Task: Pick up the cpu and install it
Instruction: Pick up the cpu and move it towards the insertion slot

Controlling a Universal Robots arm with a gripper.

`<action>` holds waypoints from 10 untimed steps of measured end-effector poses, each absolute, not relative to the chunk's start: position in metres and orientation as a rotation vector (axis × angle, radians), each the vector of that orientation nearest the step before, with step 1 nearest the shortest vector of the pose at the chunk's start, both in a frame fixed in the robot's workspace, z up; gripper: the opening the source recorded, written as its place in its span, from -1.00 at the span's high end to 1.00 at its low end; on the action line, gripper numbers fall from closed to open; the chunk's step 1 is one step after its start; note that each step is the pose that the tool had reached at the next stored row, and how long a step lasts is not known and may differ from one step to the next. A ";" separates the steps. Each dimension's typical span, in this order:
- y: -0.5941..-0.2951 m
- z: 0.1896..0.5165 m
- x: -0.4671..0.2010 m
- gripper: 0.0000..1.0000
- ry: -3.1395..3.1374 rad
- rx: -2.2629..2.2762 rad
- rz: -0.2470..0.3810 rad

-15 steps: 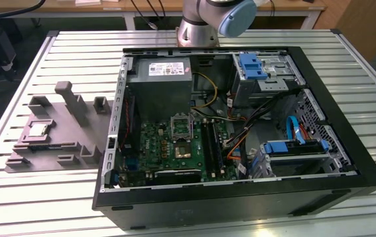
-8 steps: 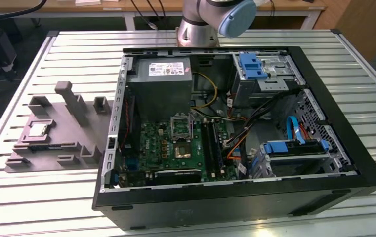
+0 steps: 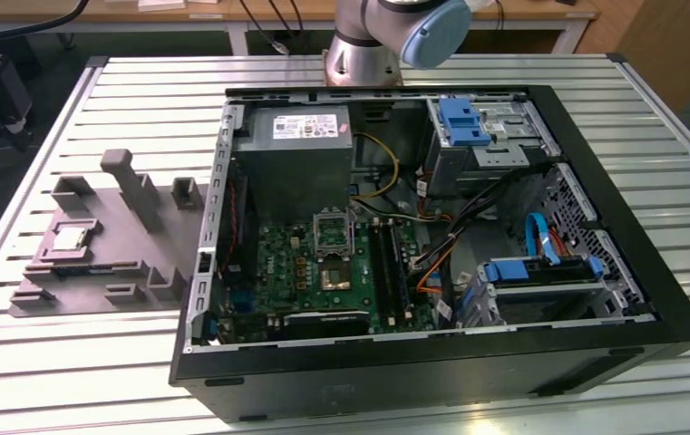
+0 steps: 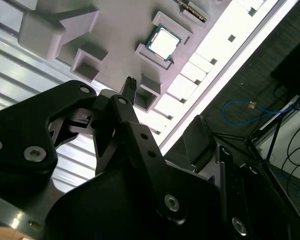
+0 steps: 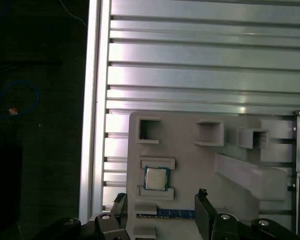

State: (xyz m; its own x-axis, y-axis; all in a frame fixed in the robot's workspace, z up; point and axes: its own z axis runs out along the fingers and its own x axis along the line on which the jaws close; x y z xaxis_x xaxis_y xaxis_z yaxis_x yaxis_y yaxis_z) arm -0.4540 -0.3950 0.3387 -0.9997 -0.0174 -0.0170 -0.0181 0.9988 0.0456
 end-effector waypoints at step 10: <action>-0.395 0.336 -0.454 -0.29 3.124 -0.028 0.072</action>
State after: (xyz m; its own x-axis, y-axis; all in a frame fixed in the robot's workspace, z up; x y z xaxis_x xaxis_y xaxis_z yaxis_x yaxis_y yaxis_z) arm -0.4540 -0.3950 0.3356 -0.9997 -0.0173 -0.0171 -0.0181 0.9988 0.0456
